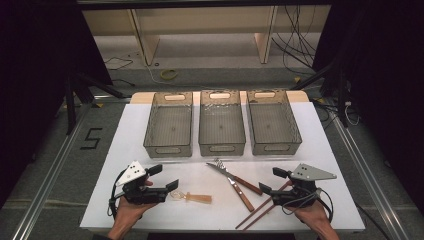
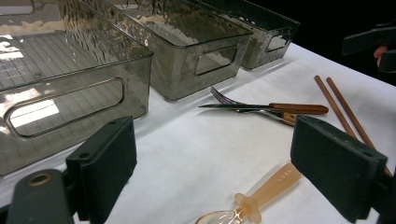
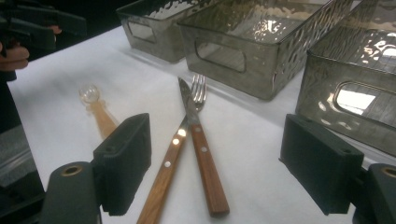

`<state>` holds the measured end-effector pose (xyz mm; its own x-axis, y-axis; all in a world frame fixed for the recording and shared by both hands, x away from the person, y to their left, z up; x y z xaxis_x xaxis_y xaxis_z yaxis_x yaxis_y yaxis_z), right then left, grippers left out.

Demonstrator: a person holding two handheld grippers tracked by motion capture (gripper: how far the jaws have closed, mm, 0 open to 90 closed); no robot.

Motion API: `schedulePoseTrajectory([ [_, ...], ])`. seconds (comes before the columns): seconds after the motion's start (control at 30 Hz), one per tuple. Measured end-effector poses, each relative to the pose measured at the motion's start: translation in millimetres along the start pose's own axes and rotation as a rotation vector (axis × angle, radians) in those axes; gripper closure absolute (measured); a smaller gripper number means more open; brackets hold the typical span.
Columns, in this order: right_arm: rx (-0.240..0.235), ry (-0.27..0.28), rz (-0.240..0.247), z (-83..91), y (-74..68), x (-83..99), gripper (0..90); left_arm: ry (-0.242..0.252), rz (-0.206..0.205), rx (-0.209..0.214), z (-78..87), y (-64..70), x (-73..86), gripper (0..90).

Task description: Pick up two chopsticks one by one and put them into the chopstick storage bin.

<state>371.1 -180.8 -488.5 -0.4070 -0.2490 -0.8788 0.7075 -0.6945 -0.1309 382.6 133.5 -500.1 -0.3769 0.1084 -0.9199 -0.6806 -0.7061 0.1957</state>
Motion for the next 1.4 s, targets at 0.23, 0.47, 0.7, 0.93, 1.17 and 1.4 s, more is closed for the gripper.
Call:
schedulePoseTrajectory([
  [0.23, -0.056, -0.107, 0.064, -2.4, -0.6, 1.9, 26.4, 0.001, 0.003, 0.000, -0.1, -0.5, -0.1, 13.6],
  [0.47, -0.110, -0.264, 0.155, -3.1, 2.9, 3.8, 27.2, 0.001, 0.005, 0.000, -0.4, -0.4, -0.1, 13.6],
  [0.7, -0.119, -0.413, 0.273, 2.1, 9.7, 11.4, 28.8, 0.000, 0.004, 0.000, -0.6, -0.3, 0.0, 13.6],
  [0.93, -0.149, -0.576, 0.362, 9.2, 19.1, 26.6, 34.2, -0.002, 0.001, 0.002, -1.0, -0.4, 0.1, 13.5],
  [1.17, -0.152, -0.693, 0.429, 12.0, 22.9, 44.5, 40.9, -0.004, 0.001, 0.001, -1.2, -0.6, 0.5, 13.6],
  [1.4, -0.158, -0.755, 0.507, 12.1, 28.7, 56.4, 47.0, -0.006, 0.001, 0.000, -1.7, -0.6, 0.9, 13.6],
])
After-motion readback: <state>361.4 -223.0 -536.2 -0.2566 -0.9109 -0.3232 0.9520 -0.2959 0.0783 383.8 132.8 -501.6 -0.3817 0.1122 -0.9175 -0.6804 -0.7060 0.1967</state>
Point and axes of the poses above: each handheld gripper's, and its own axes: z roughly backward along the jaws, x roughly out of its underside, y roughly to its right, the point moved 10 cm from there along -z, roughly forward along the jaws, and after that the axes turned 1 degree about -z, right-handed, at the moved point
